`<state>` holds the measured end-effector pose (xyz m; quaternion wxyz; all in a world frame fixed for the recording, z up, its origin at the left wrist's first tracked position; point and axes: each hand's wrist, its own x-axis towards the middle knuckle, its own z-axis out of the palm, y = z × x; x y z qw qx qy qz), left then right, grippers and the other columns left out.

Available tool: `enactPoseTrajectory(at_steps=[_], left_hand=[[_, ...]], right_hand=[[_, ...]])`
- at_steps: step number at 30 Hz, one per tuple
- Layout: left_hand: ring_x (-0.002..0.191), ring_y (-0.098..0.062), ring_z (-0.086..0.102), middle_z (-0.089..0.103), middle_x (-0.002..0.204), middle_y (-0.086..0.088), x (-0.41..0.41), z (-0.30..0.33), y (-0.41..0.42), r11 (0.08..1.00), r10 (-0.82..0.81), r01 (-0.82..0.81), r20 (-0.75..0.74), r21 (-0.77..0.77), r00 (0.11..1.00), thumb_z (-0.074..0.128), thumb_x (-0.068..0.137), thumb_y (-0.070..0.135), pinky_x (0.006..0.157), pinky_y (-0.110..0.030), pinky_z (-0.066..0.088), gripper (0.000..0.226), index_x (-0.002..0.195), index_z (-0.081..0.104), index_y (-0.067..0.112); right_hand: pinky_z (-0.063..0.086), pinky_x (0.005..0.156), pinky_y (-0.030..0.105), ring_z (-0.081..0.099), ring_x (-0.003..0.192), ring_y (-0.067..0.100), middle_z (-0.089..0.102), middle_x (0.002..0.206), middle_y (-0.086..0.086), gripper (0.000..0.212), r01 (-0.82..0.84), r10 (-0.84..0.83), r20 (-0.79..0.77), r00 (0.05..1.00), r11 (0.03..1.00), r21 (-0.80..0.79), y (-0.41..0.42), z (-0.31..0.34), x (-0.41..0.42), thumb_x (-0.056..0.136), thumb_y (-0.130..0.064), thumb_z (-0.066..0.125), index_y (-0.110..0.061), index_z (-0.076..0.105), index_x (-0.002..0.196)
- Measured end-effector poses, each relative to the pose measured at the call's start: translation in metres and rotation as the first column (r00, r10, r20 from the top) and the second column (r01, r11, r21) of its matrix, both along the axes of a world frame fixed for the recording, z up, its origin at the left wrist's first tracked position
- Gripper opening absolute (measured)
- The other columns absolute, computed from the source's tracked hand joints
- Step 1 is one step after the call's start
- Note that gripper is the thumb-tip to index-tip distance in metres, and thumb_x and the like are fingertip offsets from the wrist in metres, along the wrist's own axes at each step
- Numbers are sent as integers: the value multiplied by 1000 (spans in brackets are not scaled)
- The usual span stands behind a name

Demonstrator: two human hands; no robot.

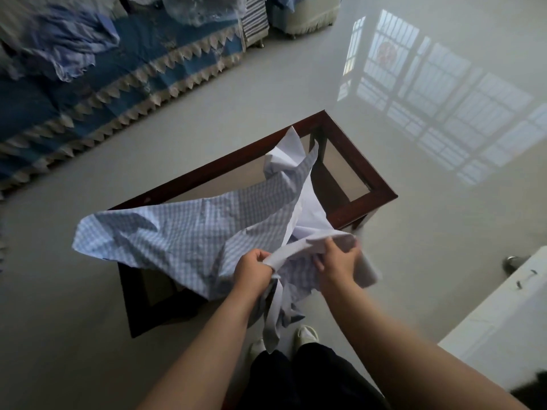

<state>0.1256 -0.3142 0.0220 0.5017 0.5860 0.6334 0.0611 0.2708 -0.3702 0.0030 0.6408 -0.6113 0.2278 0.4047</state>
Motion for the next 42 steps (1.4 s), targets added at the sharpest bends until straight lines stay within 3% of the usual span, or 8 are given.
enactPoseTrajectory(at_steps=[7,11,14,17,24,30,36,42], left_hand=[[83,-23,54,59,92,-9,-6,-3,-5,996,-75,76,-11,57,997,52,79,-4,69,-32,44,16,74,53,11],[77,-20,57,63,82,-7,-16,7,-2,992,66,-71,51,103,997,58,87,13,67,-35,47,4,85,58,9],[81,-23,60,64,84,-6,-23,23,13,981,103,-108,37,163,994,54,85,16,72,-38,50,8,90,59,13],[80,-24,60,63,84,-8,-24,35,32,977,64,-60,-14,203,998,54,85,19,73,-41,51,11,92,57,10],[72,-11,60,65,80,-1,0,43,71,981,71,-95,142,172,987,65,84,17,56,-22,47,11,79,55,20],[63,-14,68,70,66,2,6,49,109,985,30,-1,164,-173,986,64,86,27,55,-25,55,16,73,68,19],[75,-33,69,73,83,-21,-36,39,138,833,107,35,222,-551,969,69,80,16,77,-45,56,16,89,71,3],[94,-36,69,68,108,-25,-69,17,136,698,179,272,529,-663,830,69,79,4,76,-41,57,40,118,62,4]], right_hand=[[50,91,29,57,105,12,52,134,4,57,-328,298,535,791,944,-40,12,23,65,86,2,45,-28,42,134],[36,109,38,47,127,17,54,134,-2,30,-709,722,639,265,595,-379,5,36,45,89,-20,48,-27,44,118],[24,114,46,41,131,20,44,143,1,56,-623,638,734,-234,481,-617,-13,31,13,80,-64,51,-27,47,122],[26,111,57,35,135,34,38,146,11,73,-502,579,678,-452,463,-730,-14,20,-26,75,-67,54,-21,40,131],[15,111,64,31,129,36,35,133,9,68,-163,578,604,-548,635,-755,26,20,-42,72,-38,66,-17,36,129],[19,110,63,23,139,41,20,149,11,100,-62,676,445,-587,510,-858,41,23,-36,64,-46,78,-24,22,144],[30,106,64,44,118,39,43,129,14,79,15,762,572,-303,604,-797,44,26,10,64,-23,81,-17,39,130],[52,59,32,61,72,18,62,98,-2,52,-518,836,489,248,541,-662,89,40,8,86,-10,52,-42,34,123]])
